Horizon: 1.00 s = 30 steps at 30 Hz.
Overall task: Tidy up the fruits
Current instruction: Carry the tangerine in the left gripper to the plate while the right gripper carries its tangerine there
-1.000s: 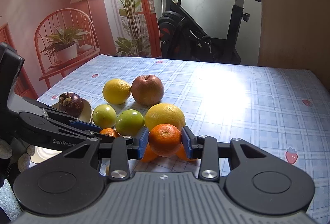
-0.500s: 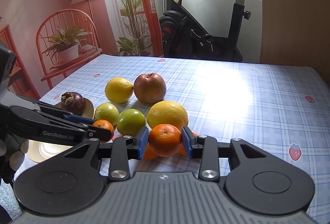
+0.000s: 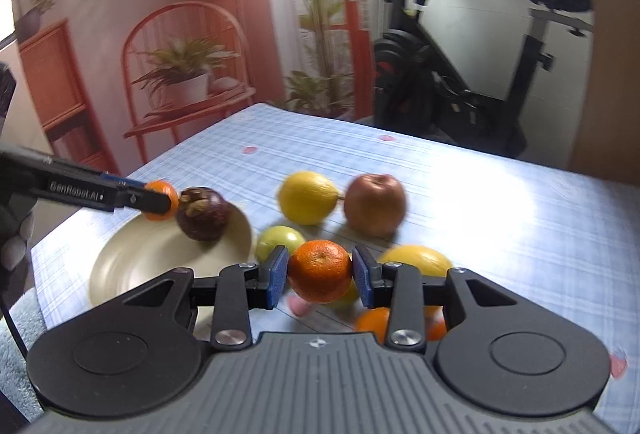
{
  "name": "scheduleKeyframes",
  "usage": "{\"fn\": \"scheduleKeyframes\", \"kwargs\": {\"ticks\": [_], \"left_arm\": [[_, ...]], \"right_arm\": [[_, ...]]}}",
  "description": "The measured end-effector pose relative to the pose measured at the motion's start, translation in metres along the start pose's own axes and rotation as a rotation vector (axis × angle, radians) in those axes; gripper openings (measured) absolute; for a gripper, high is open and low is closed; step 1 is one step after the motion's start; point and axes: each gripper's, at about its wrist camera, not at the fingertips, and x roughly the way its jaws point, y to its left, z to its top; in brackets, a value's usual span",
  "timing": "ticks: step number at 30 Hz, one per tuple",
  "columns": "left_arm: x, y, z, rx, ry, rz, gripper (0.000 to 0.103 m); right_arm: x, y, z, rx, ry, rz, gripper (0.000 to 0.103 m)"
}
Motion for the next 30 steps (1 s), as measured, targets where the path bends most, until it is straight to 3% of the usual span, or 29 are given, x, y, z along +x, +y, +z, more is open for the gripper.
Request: {"fn": "scheduleKeyframes", "kwargs": {"ticks": [6,13,19,30], "left_arm": [[0.005,0.039,-0.006,-0.026,0.041,0.024,0.038],[0.024,0.033,-0.010,0.029,0.073,-0.015,0.038],[0.044,0.046,-0.008,-0.004,0.088,-0.016,0.038],[0.055,0.050,-0.009,-0.020,0.089,-0.026,0.038]], "right_arm": [[0.052,0.040,0.015,-0.132,0.061,0.090,0.038],[0.101,0.067,0.017,-0.247,0.151,0.108,0.038],[0.121,0.072,0.015,-0.293,0.201,0.097,0.038],[0.137,0.068,0.016,-0.302,0.204,0.094,0.038]]}}
